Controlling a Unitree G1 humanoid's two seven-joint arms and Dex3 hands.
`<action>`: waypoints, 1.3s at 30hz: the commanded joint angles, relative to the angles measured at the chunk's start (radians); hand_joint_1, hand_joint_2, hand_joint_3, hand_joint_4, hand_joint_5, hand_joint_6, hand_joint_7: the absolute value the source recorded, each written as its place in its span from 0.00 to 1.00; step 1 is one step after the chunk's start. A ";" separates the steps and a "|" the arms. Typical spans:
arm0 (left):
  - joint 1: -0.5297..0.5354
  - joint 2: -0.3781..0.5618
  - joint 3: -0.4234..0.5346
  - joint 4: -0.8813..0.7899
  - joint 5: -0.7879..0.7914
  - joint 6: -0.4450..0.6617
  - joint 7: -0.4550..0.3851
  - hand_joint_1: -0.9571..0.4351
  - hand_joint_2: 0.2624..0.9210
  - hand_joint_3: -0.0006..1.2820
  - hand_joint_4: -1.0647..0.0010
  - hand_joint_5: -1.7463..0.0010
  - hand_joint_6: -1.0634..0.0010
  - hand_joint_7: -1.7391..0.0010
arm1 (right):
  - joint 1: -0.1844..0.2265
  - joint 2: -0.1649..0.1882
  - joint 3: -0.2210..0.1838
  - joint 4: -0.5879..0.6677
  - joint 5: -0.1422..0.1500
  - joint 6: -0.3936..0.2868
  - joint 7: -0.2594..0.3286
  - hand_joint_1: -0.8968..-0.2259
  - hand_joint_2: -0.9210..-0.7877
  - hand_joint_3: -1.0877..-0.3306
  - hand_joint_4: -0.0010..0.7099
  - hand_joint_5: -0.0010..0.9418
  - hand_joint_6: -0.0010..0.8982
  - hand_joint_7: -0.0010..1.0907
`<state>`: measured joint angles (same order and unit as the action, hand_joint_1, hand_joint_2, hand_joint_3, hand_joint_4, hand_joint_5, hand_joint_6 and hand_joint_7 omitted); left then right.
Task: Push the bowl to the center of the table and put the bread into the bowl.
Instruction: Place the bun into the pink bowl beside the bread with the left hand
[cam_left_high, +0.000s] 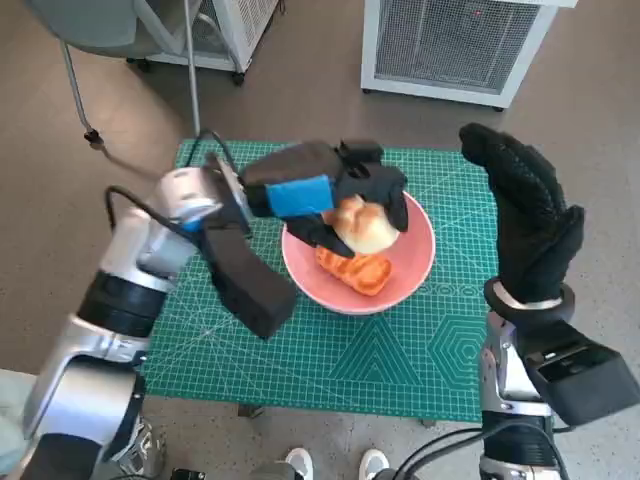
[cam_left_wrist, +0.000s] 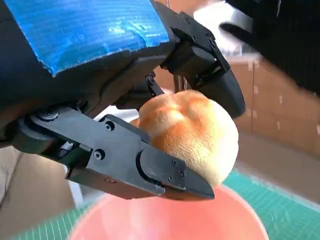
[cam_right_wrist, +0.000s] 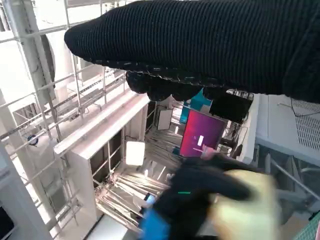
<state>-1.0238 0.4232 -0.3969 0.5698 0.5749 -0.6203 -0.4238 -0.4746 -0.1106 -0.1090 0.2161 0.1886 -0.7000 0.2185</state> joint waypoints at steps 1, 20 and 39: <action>0.026 -0.027 0.000 -0.076 -0.053 0.192 -0.151 0.53 0.96 0.17 0.71 0.76 0.58 0.27 | 0.028 0.001 -0.004 -0.002 -0.001 0.003 -0.001 0.59 0.00 0.38 0.42 0.01 0.00 0.62; 0.124 -0.063 0.042 -0.105 -0.148 0.245 -0.111 0.57 0.88 0.03 0.94 1.00 0.67 0.88 | 0.009 0.020 0.001 0.012 -0.013 0.006 -0.016 0.58 0.00 0.38 0.41 0.01 0.00 0.62; 0.254 -0.205 0.322 -0.182 -0.513 0.229 0.059 0.50 0.99 0.04 0.86 0.98 0.65 0.89 | -0.029 0.007 0.000 -0.022 -0.026 0.067 -0.025 0.58 0.00 0.37 0.41 0.01 0.00 0.61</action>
<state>-0.8059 0.2533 -0.1211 0.4153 0.1190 -0.3679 -0.4126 -0.4983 -0.0980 -0.1058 0.2014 0.1694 -0.6610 0.2052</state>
